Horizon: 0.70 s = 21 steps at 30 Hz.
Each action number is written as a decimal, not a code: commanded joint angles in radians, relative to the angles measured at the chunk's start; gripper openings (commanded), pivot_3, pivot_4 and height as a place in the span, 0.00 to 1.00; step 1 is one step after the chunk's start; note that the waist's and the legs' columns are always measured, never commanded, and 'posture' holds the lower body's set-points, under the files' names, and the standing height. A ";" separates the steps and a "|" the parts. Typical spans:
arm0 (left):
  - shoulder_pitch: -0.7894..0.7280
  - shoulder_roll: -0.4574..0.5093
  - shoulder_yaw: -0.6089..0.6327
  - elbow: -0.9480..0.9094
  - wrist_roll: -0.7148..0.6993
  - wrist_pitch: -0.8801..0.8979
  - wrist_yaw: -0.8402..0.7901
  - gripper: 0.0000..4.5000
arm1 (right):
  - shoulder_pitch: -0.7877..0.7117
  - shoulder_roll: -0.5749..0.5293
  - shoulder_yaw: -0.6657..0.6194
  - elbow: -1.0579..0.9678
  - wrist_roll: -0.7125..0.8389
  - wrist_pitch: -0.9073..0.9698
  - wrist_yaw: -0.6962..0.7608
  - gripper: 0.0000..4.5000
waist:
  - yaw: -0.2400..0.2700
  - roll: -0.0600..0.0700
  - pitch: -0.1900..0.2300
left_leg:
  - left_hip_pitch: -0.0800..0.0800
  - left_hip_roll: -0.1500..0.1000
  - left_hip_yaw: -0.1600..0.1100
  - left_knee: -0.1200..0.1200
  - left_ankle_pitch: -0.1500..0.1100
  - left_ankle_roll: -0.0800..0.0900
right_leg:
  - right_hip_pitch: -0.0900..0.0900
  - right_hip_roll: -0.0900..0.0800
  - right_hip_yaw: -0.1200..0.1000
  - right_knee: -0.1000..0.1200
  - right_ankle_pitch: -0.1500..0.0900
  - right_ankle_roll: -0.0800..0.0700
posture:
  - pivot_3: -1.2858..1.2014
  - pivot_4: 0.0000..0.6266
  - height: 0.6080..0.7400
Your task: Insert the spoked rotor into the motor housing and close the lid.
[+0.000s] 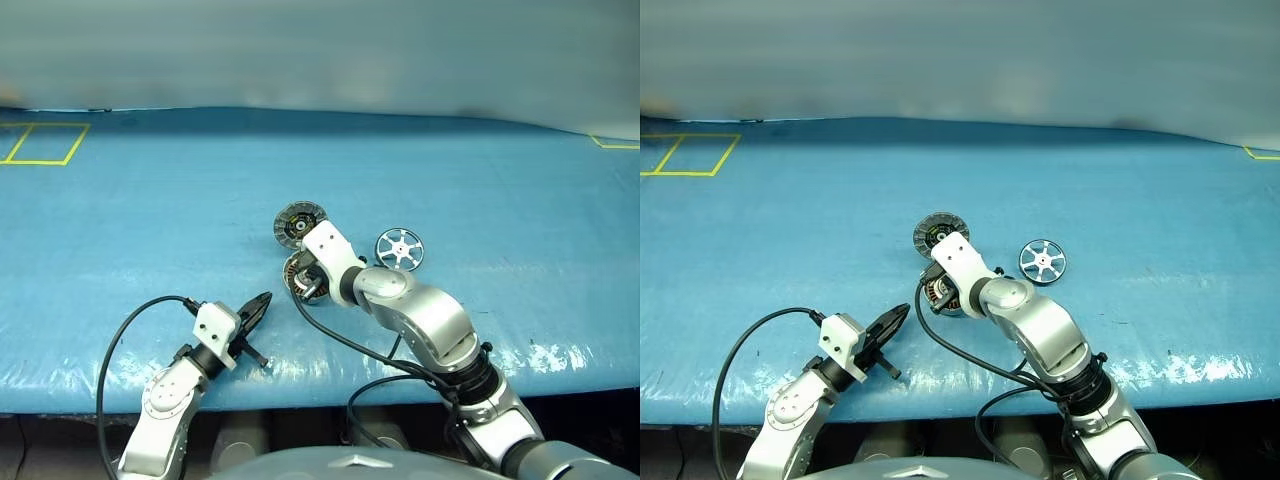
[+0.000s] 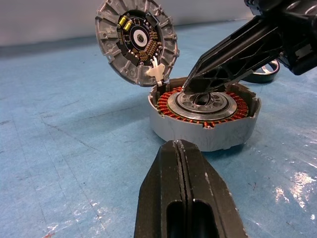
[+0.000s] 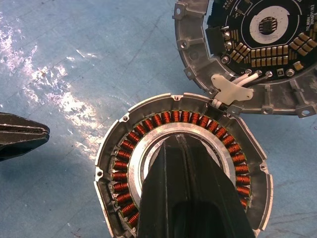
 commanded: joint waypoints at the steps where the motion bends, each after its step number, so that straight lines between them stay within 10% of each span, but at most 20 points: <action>1: -0.005 -0.008 -0.007 -0.013 -0.011 -0.029 -0.001 0.00 | -0.007 -0.014 -0.018 -0.024 -0.004 -0.008 0.008 0.00 | 0.000 0.000 0.000 | 0.000 0.000 0.000 0.000 0.000 0.000 | 0.000 0.000 0.000 0.000 0.000 0.000 | 0.52 0.24 1.00; 21: -0.021 -0.008 -0.020 0.005 -0.006 -0.019 -0.007 0.00 | 0.046 -0.064 -0.024 -0.063 0.015 0.036 0.031 0.00 | 0.000 0.000 0.000 | 0.000 0.000 0.000 0.000 0.000 0.000 | 0.000 0.000 0.000 0.000 0.000 0.002 | 0.52 0.24 1.00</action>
